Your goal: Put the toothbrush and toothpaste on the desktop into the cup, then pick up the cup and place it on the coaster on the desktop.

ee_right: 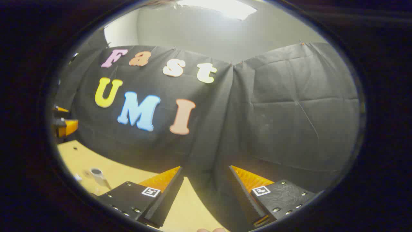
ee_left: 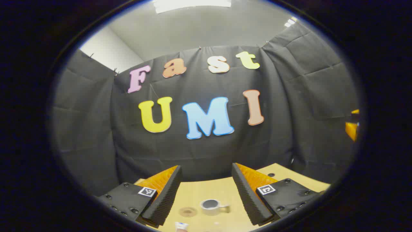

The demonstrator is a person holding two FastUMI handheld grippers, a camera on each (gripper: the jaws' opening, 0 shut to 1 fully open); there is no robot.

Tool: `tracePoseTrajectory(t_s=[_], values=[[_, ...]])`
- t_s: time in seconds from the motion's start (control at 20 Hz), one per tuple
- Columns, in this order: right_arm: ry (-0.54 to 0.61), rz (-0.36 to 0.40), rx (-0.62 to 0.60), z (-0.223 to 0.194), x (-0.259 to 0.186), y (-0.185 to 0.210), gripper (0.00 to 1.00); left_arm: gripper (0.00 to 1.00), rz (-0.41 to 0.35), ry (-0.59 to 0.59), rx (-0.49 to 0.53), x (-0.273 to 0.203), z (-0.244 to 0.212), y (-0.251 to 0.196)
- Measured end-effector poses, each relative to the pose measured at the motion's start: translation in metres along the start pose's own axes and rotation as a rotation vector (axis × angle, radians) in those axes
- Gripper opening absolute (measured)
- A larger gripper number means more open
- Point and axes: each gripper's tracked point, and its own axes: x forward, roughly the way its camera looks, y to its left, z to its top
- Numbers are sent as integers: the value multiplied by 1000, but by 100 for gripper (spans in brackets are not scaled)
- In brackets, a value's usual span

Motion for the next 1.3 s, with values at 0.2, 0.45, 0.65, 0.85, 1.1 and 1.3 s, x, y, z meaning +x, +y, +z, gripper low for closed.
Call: tracePoseTrajectory(t_s=[0.2, 0.45, 0.65, 0.85, 1.1, 1.3], values=[[-5, 112, 126, 102, 26, 98, 88, 95, 21, 38, -67, 23, 24, 135], [135, 323, 28, 53, 12, 211, 88, 96, 49, 269, -170, 14, -75, 172], [339, 511, 50, -29, -11, 274, 89, 95, 114, 334, -210, -18, -108, 179], [469, 554, 105, -73, -30, 292, 89, 96, 150, 359, -198, -41, -120, 180], [496, 532, 80, -88, -27, 307, 89, 95, 83, 413, -196, -30, -140, 165], [598, 543, 41, -116, -27, 316, 89, 96, 49, 534, -200, -22, -192, 153]])
